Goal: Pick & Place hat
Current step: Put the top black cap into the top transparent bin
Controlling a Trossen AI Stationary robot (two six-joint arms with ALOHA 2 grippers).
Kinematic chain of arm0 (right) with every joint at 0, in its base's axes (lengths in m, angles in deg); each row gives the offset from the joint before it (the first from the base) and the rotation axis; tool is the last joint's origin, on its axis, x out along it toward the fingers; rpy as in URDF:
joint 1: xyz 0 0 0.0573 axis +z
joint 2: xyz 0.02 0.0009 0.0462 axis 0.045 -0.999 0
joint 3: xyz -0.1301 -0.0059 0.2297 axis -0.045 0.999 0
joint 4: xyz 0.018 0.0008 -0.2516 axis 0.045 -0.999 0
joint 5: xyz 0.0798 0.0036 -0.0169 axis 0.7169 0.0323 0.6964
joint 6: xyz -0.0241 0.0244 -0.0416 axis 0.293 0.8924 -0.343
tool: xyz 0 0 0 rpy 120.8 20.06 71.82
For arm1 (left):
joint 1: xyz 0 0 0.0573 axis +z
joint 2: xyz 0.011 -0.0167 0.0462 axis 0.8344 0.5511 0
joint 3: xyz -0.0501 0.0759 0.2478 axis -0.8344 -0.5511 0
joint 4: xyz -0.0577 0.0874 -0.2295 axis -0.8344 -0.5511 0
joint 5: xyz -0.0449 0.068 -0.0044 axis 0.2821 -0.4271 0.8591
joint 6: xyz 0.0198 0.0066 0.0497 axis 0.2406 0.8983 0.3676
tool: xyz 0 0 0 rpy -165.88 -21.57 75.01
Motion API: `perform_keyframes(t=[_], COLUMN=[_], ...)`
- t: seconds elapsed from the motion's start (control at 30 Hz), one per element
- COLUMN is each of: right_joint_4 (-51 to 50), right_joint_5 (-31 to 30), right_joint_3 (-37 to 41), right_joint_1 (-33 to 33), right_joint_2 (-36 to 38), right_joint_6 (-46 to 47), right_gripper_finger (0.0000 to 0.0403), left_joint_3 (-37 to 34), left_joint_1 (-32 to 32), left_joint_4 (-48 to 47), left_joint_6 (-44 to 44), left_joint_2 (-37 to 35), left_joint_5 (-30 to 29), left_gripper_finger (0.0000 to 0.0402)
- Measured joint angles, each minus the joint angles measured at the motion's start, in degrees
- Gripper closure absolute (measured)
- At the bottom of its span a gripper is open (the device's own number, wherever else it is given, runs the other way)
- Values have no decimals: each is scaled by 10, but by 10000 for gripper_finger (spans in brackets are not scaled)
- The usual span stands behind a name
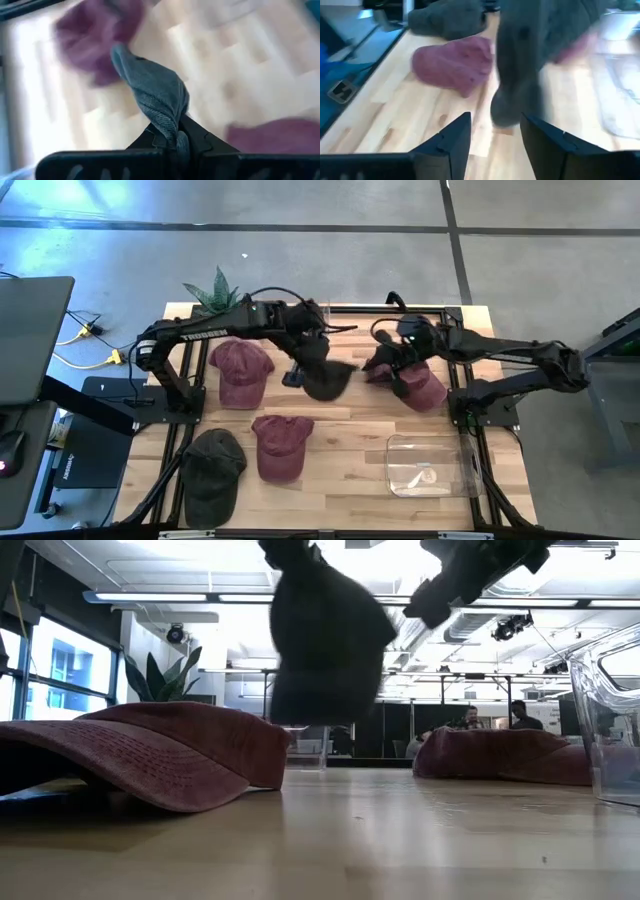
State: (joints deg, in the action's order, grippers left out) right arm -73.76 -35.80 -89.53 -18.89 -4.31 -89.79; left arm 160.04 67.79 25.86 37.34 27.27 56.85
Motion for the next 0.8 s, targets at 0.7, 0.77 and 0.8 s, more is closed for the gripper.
perform_keyframes(t=[0.7, 0.77, 0.8], right_joint_4=[443, 444, 445], right_joint_5=[-86, -86, -86], right_joint_3=[292, 291, 291], right_joint_1=[83, 83, 83], right_joint_2=[102, 102, 102], right_joint_6=[154, 156, 156], right_gripper_finger=[246, 245, 245], left_joint_3=[107, 107, 108], left_joint_1=[272, 286, 287], left_joint_4=[-72, -78, -77], left_joint_6=[121, 117, 116], left_joint_2=[32, 45, 53], left_joint_5=[-48, -7, 4], left_gripper_finger=[398, 398, 398])
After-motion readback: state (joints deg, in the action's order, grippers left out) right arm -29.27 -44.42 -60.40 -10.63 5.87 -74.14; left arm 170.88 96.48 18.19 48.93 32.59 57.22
